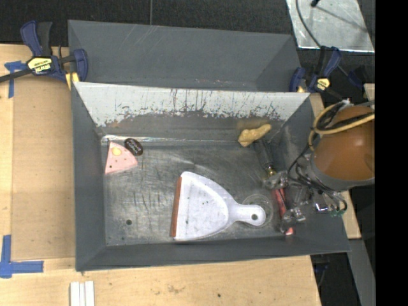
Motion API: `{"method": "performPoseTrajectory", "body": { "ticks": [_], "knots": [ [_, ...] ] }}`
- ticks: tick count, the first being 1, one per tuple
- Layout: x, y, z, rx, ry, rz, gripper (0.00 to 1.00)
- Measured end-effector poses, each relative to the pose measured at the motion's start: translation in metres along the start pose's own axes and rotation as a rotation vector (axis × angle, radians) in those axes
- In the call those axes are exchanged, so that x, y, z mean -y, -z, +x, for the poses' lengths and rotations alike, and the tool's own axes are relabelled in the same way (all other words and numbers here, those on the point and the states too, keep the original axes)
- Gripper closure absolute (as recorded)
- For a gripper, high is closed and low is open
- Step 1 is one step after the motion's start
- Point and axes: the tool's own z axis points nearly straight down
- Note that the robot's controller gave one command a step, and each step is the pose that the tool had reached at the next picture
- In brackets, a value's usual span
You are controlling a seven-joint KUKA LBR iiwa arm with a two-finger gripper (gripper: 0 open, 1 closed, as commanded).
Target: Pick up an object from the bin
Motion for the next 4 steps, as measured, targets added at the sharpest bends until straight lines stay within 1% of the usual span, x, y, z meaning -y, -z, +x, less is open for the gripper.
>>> {"method": "performPoseTrajectory", "body": {
  "ticks": [1, 2, 3, 4],
  "knots": [
    [-0.001, 0.027, -0.014, -0.001, -0.072, 0.002, 0.00],
    [0.003, 0.034, -0.005, 0.002, 0.123, 0.003, 0.00],
    [0.001, 0.007, -0.002, 0.001, 0.306, 0.003, 0.00],
    [-0.009, -0.002, -0.002, 0.003, 0.192, 0.002, 0.00]
  ]
}}
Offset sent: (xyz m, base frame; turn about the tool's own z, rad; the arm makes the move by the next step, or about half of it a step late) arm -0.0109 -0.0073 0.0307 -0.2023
